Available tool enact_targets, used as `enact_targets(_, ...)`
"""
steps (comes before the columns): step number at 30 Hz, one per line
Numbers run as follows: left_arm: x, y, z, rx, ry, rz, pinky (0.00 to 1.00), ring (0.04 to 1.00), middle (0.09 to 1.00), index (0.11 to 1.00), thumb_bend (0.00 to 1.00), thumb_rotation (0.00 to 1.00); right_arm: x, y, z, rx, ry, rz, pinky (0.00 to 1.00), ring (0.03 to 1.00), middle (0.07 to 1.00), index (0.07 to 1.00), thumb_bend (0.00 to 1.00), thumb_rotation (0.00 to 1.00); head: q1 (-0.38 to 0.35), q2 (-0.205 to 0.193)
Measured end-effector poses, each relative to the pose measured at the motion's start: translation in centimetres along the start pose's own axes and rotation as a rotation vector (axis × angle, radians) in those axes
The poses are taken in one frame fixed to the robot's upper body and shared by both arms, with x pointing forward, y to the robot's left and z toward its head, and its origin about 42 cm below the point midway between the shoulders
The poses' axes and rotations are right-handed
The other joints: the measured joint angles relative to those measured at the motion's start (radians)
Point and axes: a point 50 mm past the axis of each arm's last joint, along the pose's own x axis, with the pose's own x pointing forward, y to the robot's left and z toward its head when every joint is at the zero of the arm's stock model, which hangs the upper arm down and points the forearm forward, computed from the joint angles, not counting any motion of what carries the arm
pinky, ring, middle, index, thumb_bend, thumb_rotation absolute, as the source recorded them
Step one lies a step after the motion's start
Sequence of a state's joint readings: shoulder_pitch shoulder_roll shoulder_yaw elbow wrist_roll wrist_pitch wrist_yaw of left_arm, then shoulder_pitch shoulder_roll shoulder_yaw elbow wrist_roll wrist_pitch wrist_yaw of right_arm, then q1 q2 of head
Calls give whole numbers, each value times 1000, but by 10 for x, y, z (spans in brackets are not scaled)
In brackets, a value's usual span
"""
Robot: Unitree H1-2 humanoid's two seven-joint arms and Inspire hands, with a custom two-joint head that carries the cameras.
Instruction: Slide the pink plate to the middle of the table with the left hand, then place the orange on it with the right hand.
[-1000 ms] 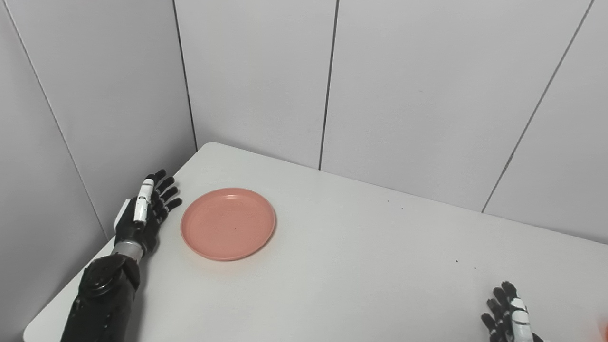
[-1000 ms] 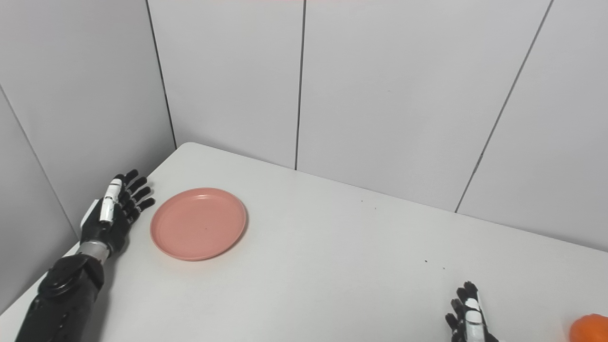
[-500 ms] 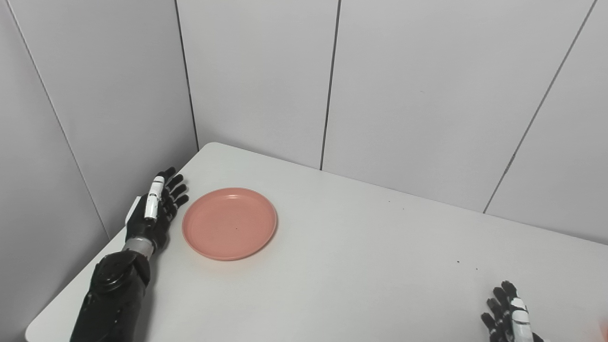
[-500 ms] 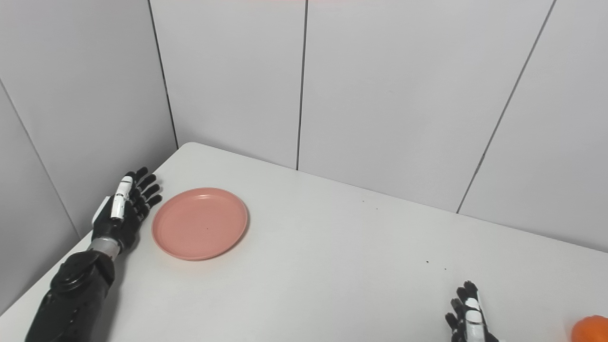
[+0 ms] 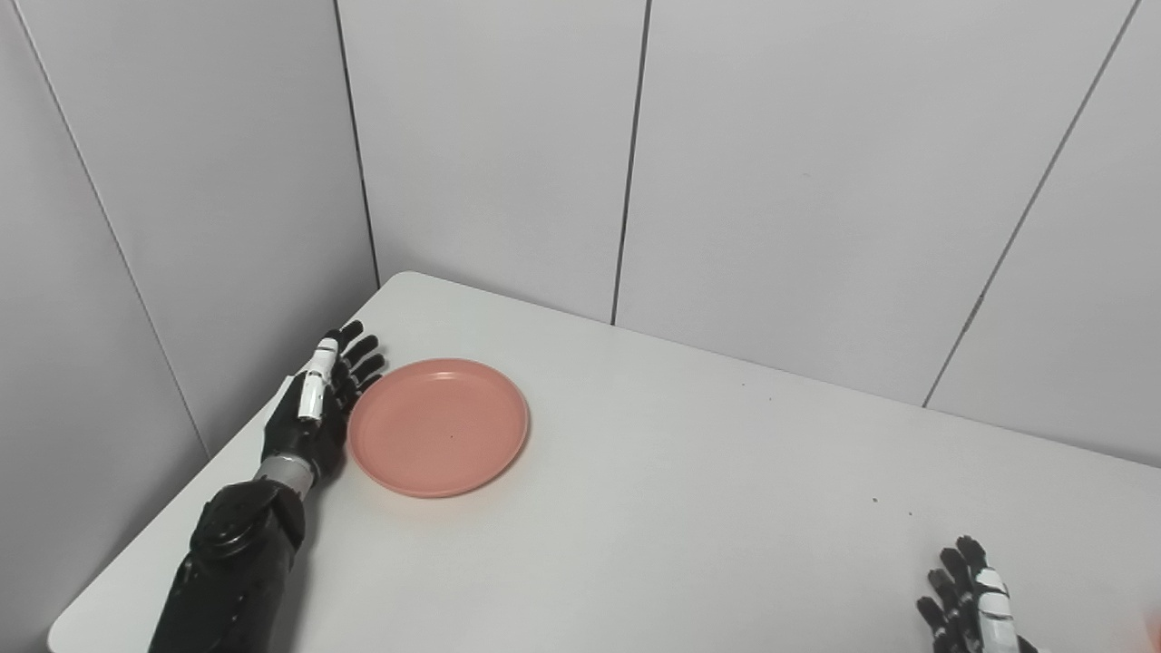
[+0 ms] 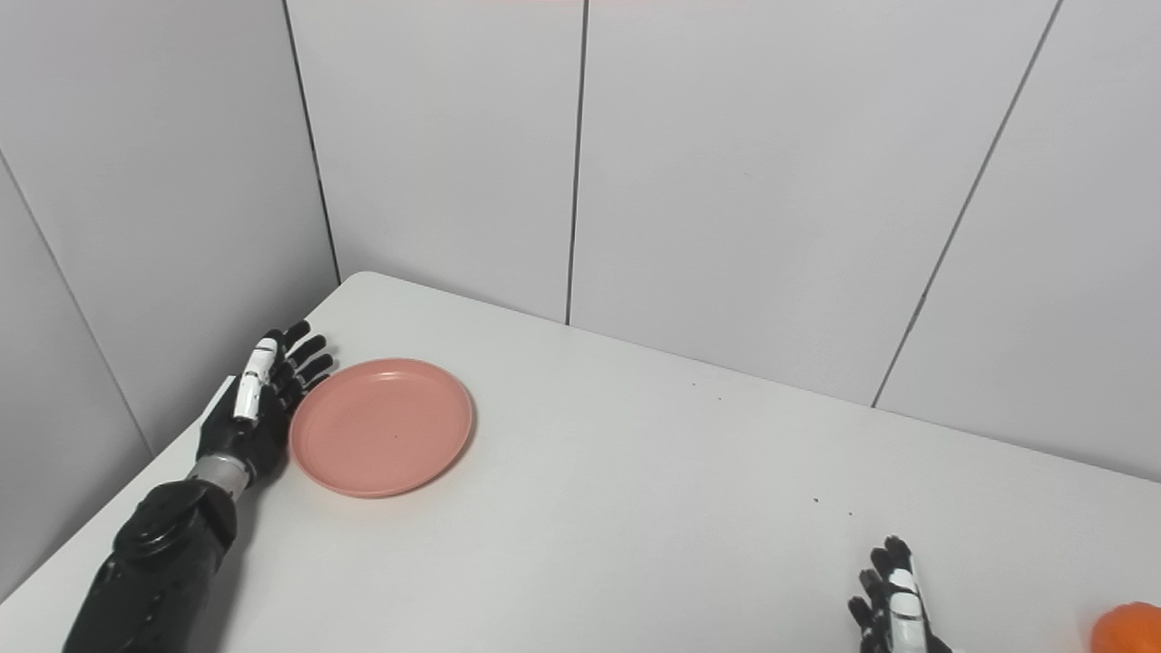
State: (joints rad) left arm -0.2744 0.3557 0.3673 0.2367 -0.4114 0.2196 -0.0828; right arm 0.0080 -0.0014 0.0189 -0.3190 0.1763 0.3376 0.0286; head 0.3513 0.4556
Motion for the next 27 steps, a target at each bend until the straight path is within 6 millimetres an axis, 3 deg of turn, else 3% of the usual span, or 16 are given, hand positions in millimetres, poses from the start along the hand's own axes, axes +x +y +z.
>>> enact_targets(14, -9, -12, -4, -24, 17, -42, 913, 920, 925, 903, 360, 1000, 0, 1, 0, 3, 0, 0, 1000, 1000, 1000, 1000, 215, 1000, -11, 11)
enact_targets(27, -15, -31, -4, -52, 44, -82, 891, 902, 911, 897, 319, 1000, 0, 3, -1, 10, 1, -2, 1000, 1000, 1000, 1000, 224, 1000, -23, 22)
